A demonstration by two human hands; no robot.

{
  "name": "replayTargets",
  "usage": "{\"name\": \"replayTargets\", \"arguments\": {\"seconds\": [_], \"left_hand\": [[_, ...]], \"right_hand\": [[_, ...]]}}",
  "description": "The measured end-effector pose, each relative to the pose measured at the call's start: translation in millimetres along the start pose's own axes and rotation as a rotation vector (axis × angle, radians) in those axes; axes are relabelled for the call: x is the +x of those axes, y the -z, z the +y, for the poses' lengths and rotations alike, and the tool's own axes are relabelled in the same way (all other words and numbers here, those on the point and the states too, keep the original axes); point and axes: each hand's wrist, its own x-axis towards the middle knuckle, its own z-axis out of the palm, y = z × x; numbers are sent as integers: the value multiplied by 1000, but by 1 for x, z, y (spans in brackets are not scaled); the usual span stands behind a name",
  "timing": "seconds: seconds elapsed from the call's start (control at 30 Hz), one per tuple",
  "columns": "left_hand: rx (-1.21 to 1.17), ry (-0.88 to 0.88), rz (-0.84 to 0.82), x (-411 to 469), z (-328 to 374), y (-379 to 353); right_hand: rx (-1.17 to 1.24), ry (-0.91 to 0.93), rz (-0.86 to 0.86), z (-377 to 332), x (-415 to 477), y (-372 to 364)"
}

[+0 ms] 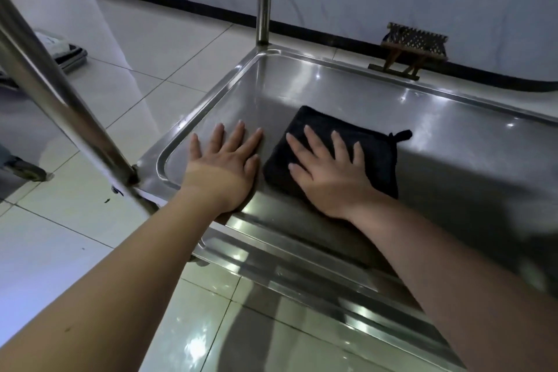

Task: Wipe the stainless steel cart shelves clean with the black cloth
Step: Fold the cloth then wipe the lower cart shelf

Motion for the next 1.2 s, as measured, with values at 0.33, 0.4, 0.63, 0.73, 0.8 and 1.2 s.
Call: {"name": "replayTargets", "arguments": {"seconds": [0.33,0.4,0.63,0.73,0.8,1.2], "left_hand": [[-37,1,17,0,0,-2],[-28,-4,22,-1,0,-2],[-35,4,11,-2,-1,0],[-18,4,1,-1,-1,0],[-14,9,2,0,-1,-1],[-23,-9,-1,-1,-3,-3]], "right_hand": [[-24,16,74,7,24,6],[-31,-75,63,14,72,18],[-26,-155,80,3,116,22],[-19,-61,66,-3,64,8],[-5,-2,62,-9,15,-4],[-19,-15,92,27,28,12]]}}
